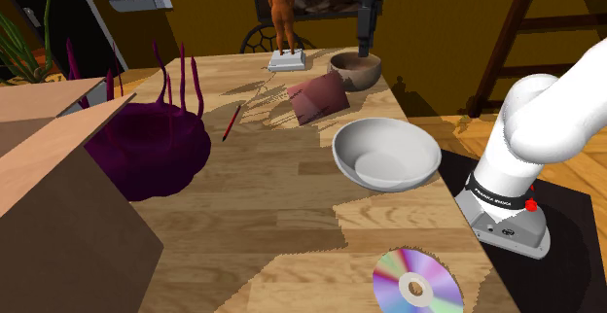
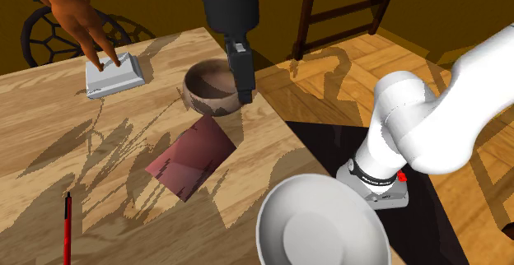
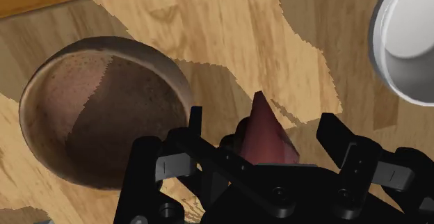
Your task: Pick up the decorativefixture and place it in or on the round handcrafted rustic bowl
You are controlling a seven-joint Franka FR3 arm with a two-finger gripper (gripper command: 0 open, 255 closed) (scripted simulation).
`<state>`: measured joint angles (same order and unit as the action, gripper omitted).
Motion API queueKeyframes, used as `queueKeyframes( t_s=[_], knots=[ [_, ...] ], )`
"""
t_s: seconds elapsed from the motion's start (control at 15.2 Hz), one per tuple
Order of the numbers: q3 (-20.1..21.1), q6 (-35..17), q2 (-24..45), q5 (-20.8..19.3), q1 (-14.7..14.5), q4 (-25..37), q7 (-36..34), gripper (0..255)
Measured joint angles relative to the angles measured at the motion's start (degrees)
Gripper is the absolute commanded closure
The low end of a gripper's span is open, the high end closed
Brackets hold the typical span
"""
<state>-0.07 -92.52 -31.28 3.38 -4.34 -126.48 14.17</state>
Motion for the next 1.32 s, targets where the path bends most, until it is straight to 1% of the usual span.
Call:
queueKeyframes(
  t_s=[0.33,0.66,0.79,1.19,1.32],
  knots=[
    [1.1,-5.6,9.7,-1.2,-3.8,4.7,9.8,0],
    [2.5,-9.5,17.9,-2.6,-7.0,9.9,19.6,0],
    [2.9,-10.7,19.6,-2.9,-7.6,10.4,21.3,0],
    [3.1,-15.7,20.5,-3.0,-7.8,6.4,21.9,0],
    [3.1,-16.6,20.6,-3.0,-7.8,5.7,21.9,0]
  ],
)
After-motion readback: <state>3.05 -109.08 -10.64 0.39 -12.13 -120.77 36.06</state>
